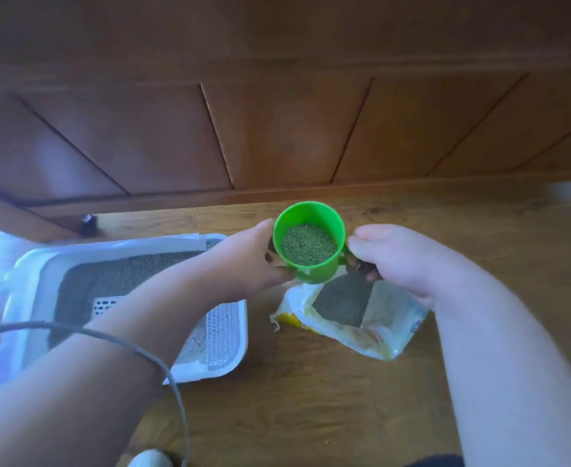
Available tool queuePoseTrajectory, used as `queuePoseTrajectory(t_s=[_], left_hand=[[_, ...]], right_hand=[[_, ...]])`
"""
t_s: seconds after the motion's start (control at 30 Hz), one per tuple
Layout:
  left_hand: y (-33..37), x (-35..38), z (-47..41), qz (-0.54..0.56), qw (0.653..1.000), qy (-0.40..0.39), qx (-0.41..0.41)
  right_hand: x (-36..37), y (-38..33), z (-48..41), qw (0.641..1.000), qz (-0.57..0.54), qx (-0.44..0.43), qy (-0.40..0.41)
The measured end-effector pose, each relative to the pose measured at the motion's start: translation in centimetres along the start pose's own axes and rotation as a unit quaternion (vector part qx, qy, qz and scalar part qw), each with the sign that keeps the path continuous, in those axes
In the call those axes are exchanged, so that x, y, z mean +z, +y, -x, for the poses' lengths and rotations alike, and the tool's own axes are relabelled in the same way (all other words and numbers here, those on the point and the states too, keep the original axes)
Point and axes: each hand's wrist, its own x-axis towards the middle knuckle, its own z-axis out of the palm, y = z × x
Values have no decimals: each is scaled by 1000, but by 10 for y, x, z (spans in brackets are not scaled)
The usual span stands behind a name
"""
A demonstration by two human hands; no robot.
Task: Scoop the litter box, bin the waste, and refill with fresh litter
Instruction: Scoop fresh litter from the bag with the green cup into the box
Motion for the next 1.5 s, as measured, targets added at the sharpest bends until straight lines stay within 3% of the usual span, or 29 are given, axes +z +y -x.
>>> queuePoseTrajectory(t_s=[0.2,0.37,0.5,0.7,0.77,1.0,1.37,1.5], left_hand=[[-50,-58,60,7,992,80,-101],[-87,-87,125,83,969,98,-212],[-102,-103,155,-72,953,59,-288],[-131,-116,131,-187,937,57,-288],[-140,-123,128,-161,944,52,-284],[-176,-148,141,-147,950,47,-271],[-235,-181,154,-117,952,47,-278],[-245,-187,151,-100,959,63,-258]], right_hand=[[64,-59,-37,991,5,-103,-80],[123,-89,-56,976,51,-146,-153],[160,-101,-56,961,156,-146,-173],[196,-95,-53,919,351,-121,-131],[206,-97,-57,902,401,-110,-115],[244,-113,-72,915,394,-85,-14],[303,-141,-119,820,572,16,2],[317,-134,-129,815,578,-33,18]])
